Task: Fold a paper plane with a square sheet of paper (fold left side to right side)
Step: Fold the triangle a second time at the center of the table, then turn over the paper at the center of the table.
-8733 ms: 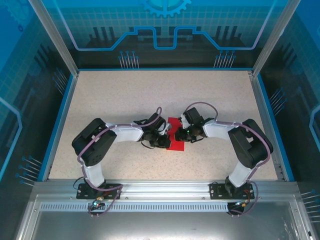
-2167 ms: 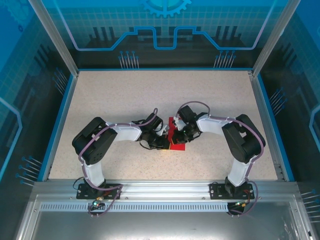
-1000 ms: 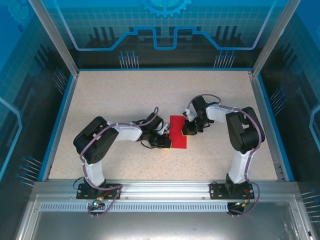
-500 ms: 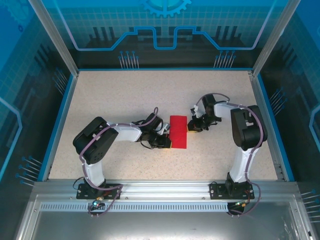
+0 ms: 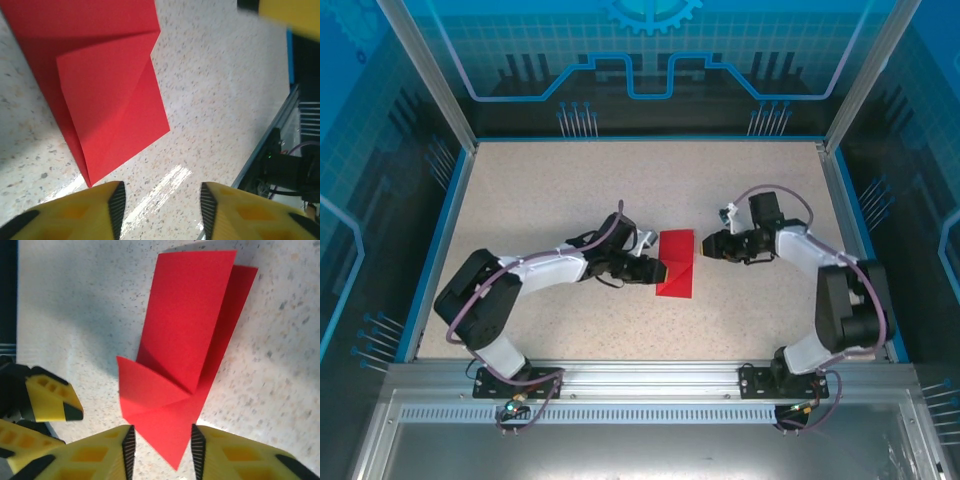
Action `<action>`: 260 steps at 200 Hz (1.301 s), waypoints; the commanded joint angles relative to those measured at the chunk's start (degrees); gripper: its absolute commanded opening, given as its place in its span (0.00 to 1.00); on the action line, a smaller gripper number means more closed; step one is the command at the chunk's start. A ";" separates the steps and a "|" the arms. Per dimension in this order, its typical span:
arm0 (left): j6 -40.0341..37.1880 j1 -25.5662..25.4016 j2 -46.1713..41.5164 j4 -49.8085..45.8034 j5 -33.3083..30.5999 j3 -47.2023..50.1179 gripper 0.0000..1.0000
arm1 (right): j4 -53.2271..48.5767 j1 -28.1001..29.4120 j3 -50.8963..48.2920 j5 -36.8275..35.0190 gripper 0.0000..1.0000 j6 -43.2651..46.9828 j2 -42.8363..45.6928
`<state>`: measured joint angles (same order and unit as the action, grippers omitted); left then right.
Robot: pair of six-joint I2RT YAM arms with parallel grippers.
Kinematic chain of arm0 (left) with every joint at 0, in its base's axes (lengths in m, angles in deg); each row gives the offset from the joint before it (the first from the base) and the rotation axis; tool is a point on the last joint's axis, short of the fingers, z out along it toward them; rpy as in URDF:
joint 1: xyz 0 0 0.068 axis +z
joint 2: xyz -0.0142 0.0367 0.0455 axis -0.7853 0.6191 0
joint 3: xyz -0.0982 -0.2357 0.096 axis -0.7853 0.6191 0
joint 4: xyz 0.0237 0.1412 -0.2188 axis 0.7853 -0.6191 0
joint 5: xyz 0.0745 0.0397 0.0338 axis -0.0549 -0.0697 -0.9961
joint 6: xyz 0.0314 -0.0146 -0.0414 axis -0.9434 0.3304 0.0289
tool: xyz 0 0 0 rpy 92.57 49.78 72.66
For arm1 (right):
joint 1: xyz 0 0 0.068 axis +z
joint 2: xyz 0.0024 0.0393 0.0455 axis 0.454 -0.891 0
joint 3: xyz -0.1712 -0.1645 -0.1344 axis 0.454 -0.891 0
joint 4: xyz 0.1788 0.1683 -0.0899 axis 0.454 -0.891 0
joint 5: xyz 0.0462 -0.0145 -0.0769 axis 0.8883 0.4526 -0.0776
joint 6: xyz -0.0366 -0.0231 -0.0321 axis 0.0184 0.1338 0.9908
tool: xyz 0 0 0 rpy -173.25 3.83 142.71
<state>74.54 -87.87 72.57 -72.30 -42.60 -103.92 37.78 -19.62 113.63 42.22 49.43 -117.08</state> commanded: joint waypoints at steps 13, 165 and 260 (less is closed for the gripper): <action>-1.91 2.71 3.45 -0.96 1.11 -2.25 0.54 | 7.22 -0.67 -10.67 2.85 0.57 -4.97 9.01; -6.04 2.76 16.70 -3.41 1.91 -13.62 0.30 | 7.25 2.43 -15.53 7.44 0.70 -6.39 13.63; -6.94 2.81 11.33 -3.95 -4.16 -10.58 0.00 | 22.21 7.36 -13.84 7.12 0.74 -15.79 2.83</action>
<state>68.82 -85.22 87.61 -75.49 -45.13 -115.90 55.72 -13.79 98.64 48.82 36.38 -111.76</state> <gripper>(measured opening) 0.050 0.730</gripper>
